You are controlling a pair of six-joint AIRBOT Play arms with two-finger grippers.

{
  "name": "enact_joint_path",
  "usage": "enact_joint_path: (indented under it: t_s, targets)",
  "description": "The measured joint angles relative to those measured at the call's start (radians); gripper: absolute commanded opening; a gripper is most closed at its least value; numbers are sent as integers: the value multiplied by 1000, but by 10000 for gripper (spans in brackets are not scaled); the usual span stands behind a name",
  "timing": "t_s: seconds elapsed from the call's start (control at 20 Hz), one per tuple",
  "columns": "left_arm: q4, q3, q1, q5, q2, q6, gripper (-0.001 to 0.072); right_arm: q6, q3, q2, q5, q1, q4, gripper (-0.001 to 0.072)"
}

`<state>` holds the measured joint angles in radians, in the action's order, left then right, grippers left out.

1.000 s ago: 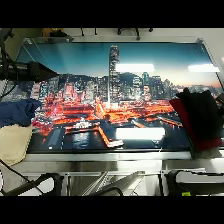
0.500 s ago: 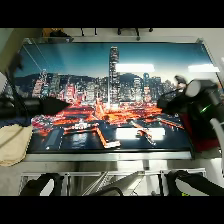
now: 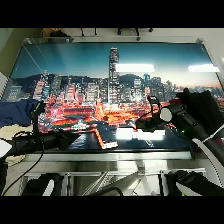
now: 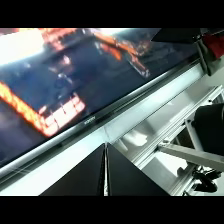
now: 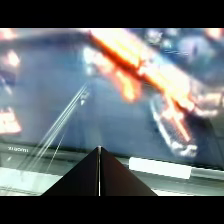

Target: Fold the shirts.

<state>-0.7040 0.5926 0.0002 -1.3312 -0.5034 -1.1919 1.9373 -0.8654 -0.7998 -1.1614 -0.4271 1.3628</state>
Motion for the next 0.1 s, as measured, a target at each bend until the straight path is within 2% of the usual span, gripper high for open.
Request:
enact_joint_path:
  t_s: [0.1]
  targets:
    - [-2, -36, -2, 6, 31, 0, 12, 0, 4, 1, 4, -6, -7, 16]
